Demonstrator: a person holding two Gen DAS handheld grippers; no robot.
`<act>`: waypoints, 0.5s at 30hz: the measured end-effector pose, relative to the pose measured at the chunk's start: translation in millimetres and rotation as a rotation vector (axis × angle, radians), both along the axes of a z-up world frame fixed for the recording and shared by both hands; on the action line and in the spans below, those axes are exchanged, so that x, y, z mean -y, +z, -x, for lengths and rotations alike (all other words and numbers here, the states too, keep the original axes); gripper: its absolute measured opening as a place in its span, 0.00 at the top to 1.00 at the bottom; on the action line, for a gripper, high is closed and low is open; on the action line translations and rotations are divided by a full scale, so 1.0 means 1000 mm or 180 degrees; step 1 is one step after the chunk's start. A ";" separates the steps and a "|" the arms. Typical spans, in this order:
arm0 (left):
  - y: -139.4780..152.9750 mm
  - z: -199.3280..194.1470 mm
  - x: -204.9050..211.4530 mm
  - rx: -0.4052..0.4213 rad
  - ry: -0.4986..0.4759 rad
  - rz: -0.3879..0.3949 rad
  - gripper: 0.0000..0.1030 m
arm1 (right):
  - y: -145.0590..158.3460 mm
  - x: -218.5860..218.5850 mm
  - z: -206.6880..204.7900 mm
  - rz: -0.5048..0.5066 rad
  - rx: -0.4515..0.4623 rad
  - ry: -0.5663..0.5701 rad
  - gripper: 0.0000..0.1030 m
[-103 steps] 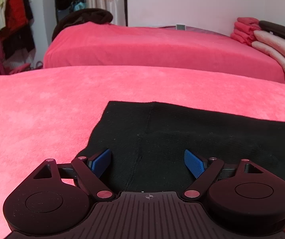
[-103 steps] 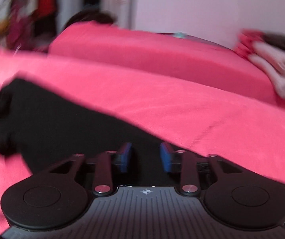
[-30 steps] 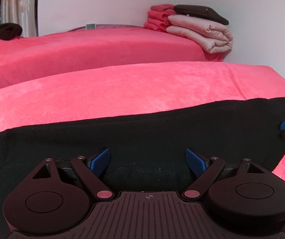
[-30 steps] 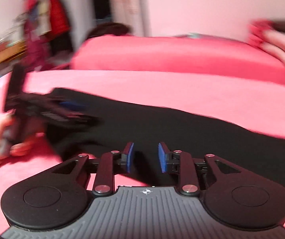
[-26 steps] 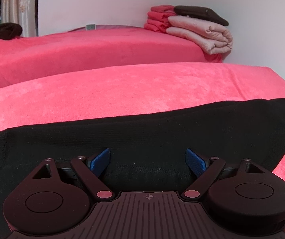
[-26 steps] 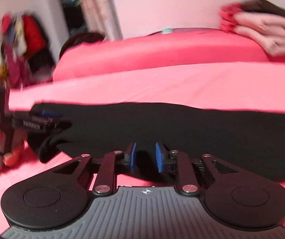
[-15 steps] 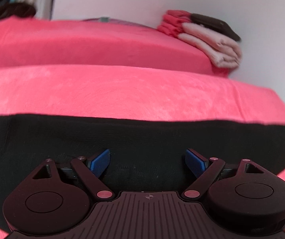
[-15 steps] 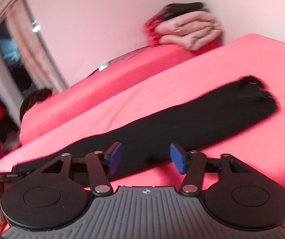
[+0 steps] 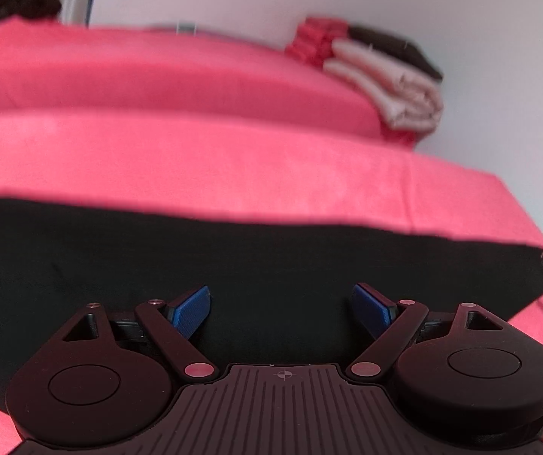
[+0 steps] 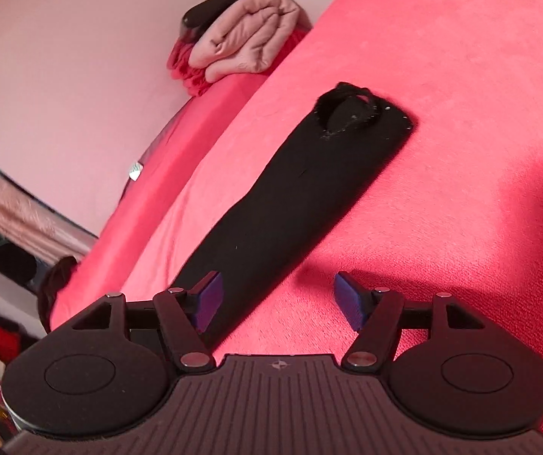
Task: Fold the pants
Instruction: 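Release the pants with both grippers and lift away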
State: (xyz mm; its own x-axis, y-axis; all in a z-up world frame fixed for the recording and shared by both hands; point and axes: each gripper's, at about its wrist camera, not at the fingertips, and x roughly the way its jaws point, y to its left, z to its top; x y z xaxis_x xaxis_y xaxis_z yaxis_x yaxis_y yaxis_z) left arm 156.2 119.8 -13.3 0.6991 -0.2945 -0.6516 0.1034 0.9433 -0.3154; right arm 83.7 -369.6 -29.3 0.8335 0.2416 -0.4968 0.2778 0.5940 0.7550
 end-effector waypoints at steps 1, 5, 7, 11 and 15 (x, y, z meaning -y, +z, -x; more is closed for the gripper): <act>-0.008 0.001 0.002 0.0044 -0.0013 -0.0035 0.00 | -0.004 0.001 0.006 -0.0019 -0.0010 -0.0042 0.31; -0.010 0.007 0.011 0.0212 -0.0136 -0.0290 0.00 | -0.006 0.006 0.004 -0.0027 -0.0033 -0.0163 0.31; -0.011 0.008 0.009 0.0227 -0.0130 -0.0251 0.00 | -0.009 0.005 -0.003 -0.0026 -0.0023 -0.0179 0.31; -0.011 0.008 0.001 0.0228 -0.0128 -0.0137 0.00 | -0.008 0.005 -0.016 0.0006 0.0000 -0.0275 0.28; -0.012 0.008 0.000 0.0235 -0.0131 -0.0118 0.00 | -0.010 0.011 -0.035 -0.0027 -0.0032 -0.0288 0.27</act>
